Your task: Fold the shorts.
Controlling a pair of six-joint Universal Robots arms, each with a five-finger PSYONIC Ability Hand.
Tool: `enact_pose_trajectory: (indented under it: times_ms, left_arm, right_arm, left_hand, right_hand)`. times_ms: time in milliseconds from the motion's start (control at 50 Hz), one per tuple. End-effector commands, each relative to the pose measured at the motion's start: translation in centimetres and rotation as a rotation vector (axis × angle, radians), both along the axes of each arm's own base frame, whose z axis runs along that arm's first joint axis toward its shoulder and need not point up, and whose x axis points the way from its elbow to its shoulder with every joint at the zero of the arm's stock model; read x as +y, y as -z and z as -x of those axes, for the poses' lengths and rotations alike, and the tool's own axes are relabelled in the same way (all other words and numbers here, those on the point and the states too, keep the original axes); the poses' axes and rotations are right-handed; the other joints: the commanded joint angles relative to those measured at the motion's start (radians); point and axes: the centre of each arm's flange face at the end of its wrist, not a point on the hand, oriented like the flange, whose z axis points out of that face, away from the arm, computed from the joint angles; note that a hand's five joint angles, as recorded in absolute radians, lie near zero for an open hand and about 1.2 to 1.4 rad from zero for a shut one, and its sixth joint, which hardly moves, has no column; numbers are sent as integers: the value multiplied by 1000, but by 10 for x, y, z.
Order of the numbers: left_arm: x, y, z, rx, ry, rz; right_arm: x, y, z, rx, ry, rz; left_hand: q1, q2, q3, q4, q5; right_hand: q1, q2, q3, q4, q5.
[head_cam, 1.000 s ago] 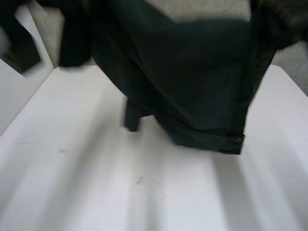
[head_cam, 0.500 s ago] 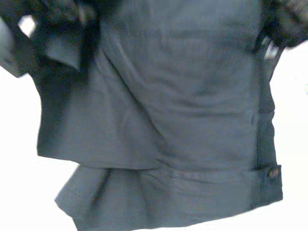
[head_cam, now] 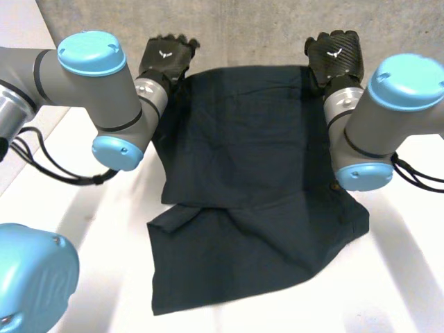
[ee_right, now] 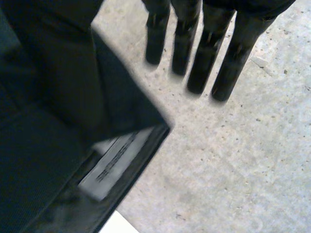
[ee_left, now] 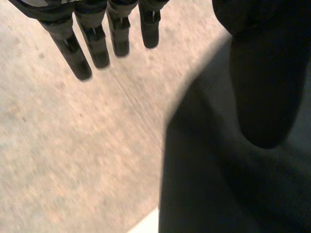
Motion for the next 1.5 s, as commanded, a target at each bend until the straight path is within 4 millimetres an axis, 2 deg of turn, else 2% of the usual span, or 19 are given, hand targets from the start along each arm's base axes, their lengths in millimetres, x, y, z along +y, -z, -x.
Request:
enact_pose_trajectory:
  times_ms: [20,100,180,260,340,360,420,440,480,500,540,560,620,640,780,880,920,1120,1500]
  left_arm:
    - [3,-5,5,-3,5,31]
    - [10,-15,2,2,-31,28]
    - [21,-26,-9,-10,-69,3]
    - [46,-22,-22,-73,-75,-97]
    - [84,-11,-41,-142,-60,-209]
    - [103,-6,-49,-166,-51,-248]
    - [134,-2,-57,-191,-28,-281]
    - [153,1,-61,-201,-10,-293]
    - [172,6,-65,-210,9,-303]
    - [188,13,-70,-224,24,-318]
    - [204,23,-75,-241,39,-336]
    - [218,33,-81,-258,49,-352]
    - [239,47,-89,-282,71,-377]
    - [252,57,-95,-302,87,-397]
    - [293,95,-110,-390,144,-489]
    - [298,101,-112,-408,150,-511]
    - [296,102,-112,-405,147,-509]
    - [284,118,-102,-434,142,-510]
    - [265,133,-86,-445,132,-511]
  right_arm:
    - [2,44,1,170,3,-185]
    - [11,50,15,167,15,-301]
    - [23,29,37,121,36,-351]
    - [43,18,55,139,-7,-395]
    - [62,24,73,193,-107,-468]
    - [69,23,83,209,-130,-490]
    - [83,18,98,230,-148,-519]
    - [90,18,109,244,-152,-544]
    - [97,22,119,258,-154,-578]
    - [102,27,127,269,-152,-608]
    - [108,33,133,288,-156,-636]
    - [116,40,136,310,-174,-660]
    - [132,50,140,367,-215,-682]
    - [136,53,141,380,-224,-688]
    - [150,73,148,428,-287,-727]
    - [146,86,144,401,-344,-734]
    - [137,95,144,391,-342,-723]
    - [117,114,143,341,-316,-676]
    - [103,136,132,369,-332,-650]
  left_hand:
    - [-24,-72,-76,-66,-79]
    - [-24,-72,-76,-66,-79]
    - [-24,-72,-76,-66,-79]
    - [9,-39,-43,-33,-46]
    - [30,-18,-22,-12,-25]
    - [38,-10,-14,-3,-16]
    - [41,-7,-11,0,-13]
    - [62,14,10,20,7]
    - [103,55,51,61,48]
    - [112,64,60,70,57]
    - [135,87,83,93,81]
    - [202,154,150,160,148]
    - [258,210,206,217,204]
    - [346,298,294,304,291]
    - [452,404,400,411,398]
    - [414,366,362,373,360]
    - [411,363,359,370,357]
    - [350,302,298,308,295]
    - [367,319,315,325,313]
  right_hand:
    - [-264,-434,-472,-469,-443]
    - [-264,-434,-472,-469,-443]
    - [-264,-434,-472,-469,-443]
    - [-264,-434,-472,-469,-443]
    - [-264,-434,-472,-469,-443]
    - [-264,-434,-472,-469,-443]
    - [-264,-434,-472,-469,-443]
    - [-264,-434,-472,-469,-443]
    - [-178,-348,-386,-383,-357]
    - [-91,-261,-298,-296,-269]
    - [-37,-207,-245,-242,-216]
    - [114,-56,-94,-91,-64]
    - [315,145,107,110,136]
    - [368,198,160,163,189]
    - [410,240,202,205,231]
    - [184,14,-24,-21,5]
    - [69,-101,-139,-136,-110]
    - [83,-87,-124,-121,-95]
    - [309,139,102,104,131]
